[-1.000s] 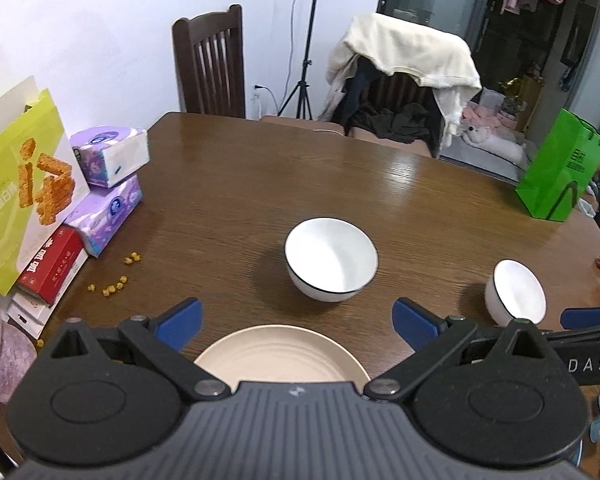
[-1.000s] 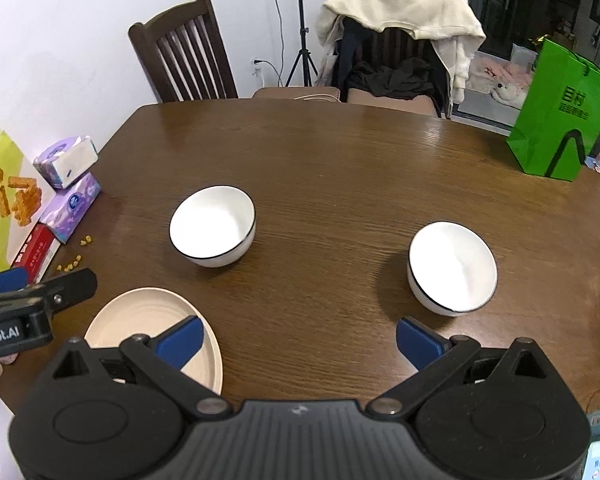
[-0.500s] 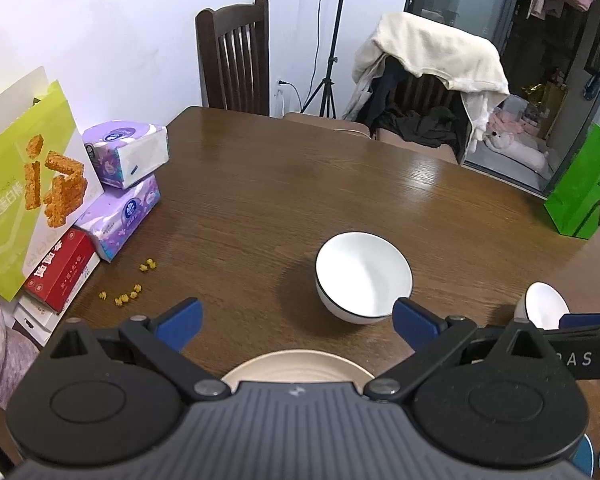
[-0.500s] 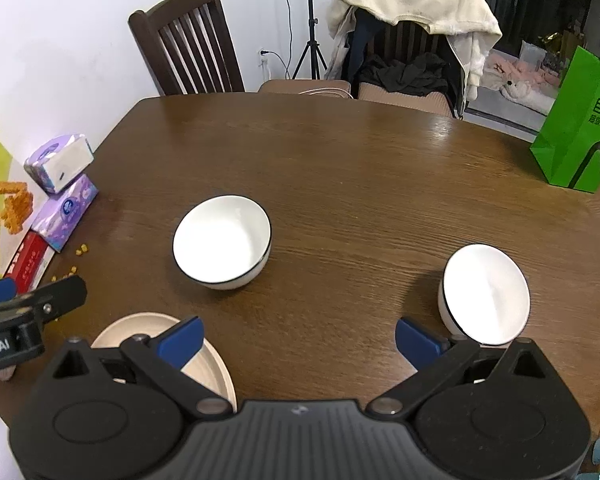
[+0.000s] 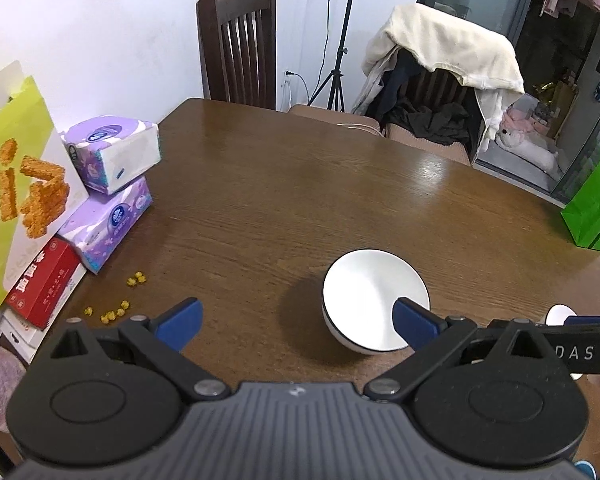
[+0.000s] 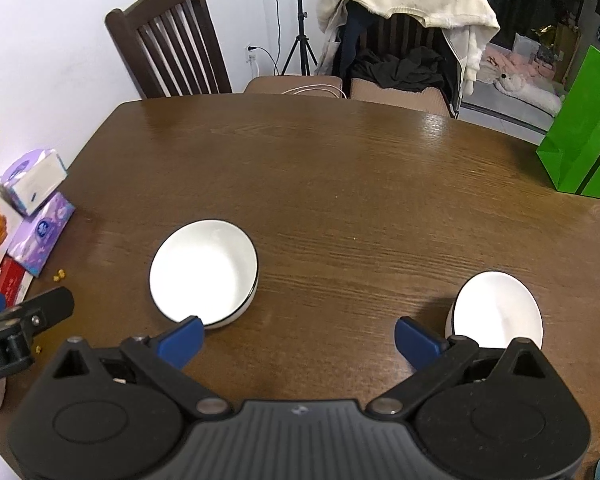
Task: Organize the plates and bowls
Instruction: 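Lower both grippers onto the white bowl rim and close them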
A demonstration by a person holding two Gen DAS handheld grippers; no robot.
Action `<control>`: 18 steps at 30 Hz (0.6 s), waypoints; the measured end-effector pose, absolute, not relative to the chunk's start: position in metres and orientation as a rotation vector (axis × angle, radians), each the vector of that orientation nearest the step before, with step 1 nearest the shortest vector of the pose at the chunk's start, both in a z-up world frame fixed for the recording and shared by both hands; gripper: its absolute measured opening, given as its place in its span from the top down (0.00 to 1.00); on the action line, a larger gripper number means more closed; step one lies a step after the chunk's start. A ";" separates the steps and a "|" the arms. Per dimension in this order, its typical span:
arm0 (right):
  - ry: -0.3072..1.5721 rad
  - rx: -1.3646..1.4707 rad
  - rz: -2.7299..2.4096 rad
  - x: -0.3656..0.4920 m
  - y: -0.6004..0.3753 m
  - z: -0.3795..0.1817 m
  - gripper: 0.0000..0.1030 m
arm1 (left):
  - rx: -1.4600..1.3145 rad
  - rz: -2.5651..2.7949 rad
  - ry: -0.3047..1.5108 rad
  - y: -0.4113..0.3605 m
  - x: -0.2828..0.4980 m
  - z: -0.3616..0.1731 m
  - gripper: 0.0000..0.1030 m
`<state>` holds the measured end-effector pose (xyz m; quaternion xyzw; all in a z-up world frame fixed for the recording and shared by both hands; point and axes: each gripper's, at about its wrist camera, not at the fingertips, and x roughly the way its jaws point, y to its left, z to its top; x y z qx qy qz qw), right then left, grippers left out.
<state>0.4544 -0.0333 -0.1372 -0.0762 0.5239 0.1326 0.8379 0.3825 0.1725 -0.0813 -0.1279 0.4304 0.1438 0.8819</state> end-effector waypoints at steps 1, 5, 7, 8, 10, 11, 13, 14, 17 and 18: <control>1.110 -0.161 0.278 0.457 -0.032 -0.139 0.02 | -0.264 0.300 0.899 0.174 0.386 -0.083 0.00; 1.117 -0.164 0.275 0.468 -0.029 -0.144 0.02 | -0.263 0.303 0.910 0.176 0.396 -0.089 0.00; 1.120 -0.167 0.271 0.473 -0.028 -0.147 0.02 | -0.260 0.306 0.919 0.176 0.402 -0.092 0.00; 1.122 -0.168 0.268 0.475 -0.028 -0.148 0.02 | -0.257 0.308 0.924 0.177 0.404 -0.094 0.00; 1.124 -0.165 0.271 0.480 -0.029 -0.152 0.03 | -0.257 0.313 0.936 0.179 0.409 -0.097 0.00; 1.126 -0.162 0.276 0.482 -0.029 -0.153 0.05 | -0.258 0.313 0.940 0.180 0.412 -0.098 0.00; 1.130 -0.155 0.285 0.486 -0.029 -0.156 0.09 | -0.262 0.317 0.948 0.181 0.417 -0.101 0.00; 1.131 -0.152 0.287 0.488 -0.029 -0.158 0.09 | -0.263 0.319 0.954 0.182 0.420 -0.103 0.00; 1.135 -0.156 0.295 0.492 -0.027 -0.163 0.16 | -0.267 0.319 0.968 0.184 0.428 -0.109 0.00; 1.140 -0.157 0.296 0.494 -0.027 -0.165 0.20 | -0.265 0.319 0.974 0.185 0.431 -0.111 0.00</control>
